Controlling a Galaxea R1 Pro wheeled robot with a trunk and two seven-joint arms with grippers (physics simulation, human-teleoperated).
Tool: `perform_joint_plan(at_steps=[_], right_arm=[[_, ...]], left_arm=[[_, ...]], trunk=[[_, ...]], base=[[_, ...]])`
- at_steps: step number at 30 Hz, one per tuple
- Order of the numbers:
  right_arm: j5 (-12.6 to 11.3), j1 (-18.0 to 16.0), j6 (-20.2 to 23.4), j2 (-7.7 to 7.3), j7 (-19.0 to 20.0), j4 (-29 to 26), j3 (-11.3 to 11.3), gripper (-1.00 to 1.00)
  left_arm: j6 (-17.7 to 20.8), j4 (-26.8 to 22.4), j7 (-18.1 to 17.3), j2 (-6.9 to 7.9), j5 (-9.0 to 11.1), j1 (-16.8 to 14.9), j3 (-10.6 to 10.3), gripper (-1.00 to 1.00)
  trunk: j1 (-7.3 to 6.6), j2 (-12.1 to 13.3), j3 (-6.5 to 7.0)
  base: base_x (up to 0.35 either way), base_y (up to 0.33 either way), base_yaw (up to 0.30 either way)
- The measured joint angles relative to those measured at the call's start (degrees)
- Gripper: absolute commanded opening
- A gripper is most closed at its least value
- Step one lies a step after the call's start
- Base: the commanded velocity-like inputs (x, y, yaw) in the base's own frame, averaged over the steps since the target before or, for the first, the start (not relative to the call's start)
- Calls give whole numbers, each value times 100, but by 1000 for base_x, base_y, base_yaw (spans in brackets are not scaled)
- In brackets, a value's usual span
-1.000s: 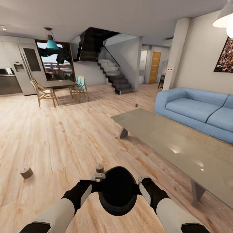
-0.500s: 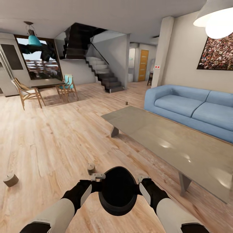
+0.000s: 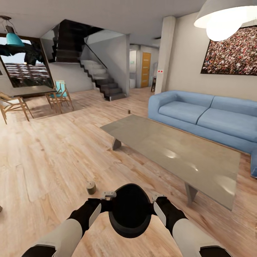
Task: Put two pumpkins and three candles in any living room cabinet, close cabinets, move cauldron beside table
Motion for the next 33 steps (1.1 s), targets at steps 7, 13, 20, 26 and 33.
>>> perform_joint_plan(at_steps=[7,13,20,26,33], right_arm=[[0,1,-5,-1,4,2,-2,-100],[-1,3,-3,0,1,-2,-2,-100],[0,2,-5,-1,4,1,-2,-100],[0,2,-5,-1,4,0,-2,-100],[-1,3,-5,-2,4,-2,-2,-100]], left_arm=[[0,0,1,0,1,0,-3,-100],[0,-1,1,0,1,0,-4,-100],[0,-1,2,0,1,0,-4,-100],[-1,-1,2,0,1,0,-4,-100],[-1,-1,2,-1,1,0,-4,-100]], trunk=[[0,0,-44],[0,0,-82],[0,0,-127],[0,0,-165],[0,0,-209]], base=[[0,0,-215],[0,0,-215],[0,0,-215],[0,0,-213],[0,0,-213]])
